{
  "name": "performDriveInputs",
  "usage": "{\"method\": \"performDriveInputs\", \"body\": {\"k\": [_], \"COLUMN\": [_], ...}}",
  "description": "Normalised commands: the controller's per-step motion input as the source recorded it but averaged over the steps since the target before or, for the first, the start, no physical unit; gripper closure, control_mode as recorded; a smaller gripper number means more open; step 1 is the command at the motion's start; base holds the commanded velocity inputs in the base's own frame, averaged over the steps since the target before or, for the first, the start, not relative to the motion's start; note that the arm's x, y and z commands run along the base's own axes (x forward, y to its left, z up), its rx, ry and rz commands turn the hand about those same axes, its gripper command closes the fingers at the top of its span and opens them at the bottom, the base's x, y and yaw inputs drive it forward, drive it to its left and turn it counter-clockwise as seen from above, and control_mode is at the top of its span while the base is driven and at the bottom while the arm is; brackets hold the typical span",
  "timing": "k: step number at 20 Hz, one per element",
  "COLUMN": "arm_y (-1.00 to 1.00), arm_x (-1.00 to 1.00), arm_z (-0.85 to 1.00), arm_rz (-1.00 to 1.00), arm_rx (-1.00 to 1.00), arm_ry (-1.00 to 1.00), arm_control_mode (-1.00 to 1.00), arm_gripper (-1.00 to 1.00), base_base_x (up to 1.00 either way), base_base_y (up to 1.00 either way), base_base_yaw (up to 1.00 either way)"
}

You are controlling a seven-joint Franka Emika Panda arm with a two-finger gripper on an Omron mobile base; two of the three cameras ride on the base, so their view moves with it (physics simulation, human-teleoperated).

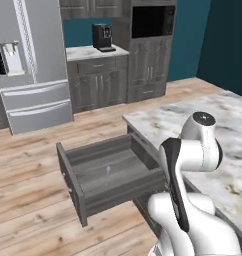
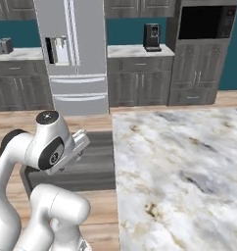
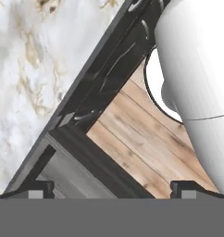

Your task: Organize the utensils by type. Pick up the wooden spoons from the counter and place them in the open cabinet. Then pick up the metallic utensils from the counter and place them in the open drawer.

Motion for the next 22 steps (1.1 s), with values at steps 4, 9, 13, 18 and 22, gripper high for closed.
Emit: {"method": "performDriveInputs", "body": {"k": [4,9,13,18,22], "arm_y": [0.00,0.00,0.00,0.00,0.00], "arm_x": [0.00,0.00,0.00,0.00,0.00], "arm_z": [0.00,0.00,0.00,0.00,0.00], "arm_rz": [0.00,0.00,0.00,0.00,0.00], "arm_rx": [0.00,0.00,0.00,0.00,0.00], "arm_ry": [0.00,0.00,0.00,0.00,0.00], "arm_control_mode": [1.00,1.00,1.00,1.00,1.00], "arm_gripper": [-1.00,-1.00,-1.00,-1.00,-1.00], "base_base_x": [-0.71,-0.80,-0.77,-0.61,-0.64], "base_base_y": [0.00,0.00,-0.02,-0.11,-0.26], "base_base_yaw": [-0.34,-0.43,-0.51,-0.54,-0.46]}}
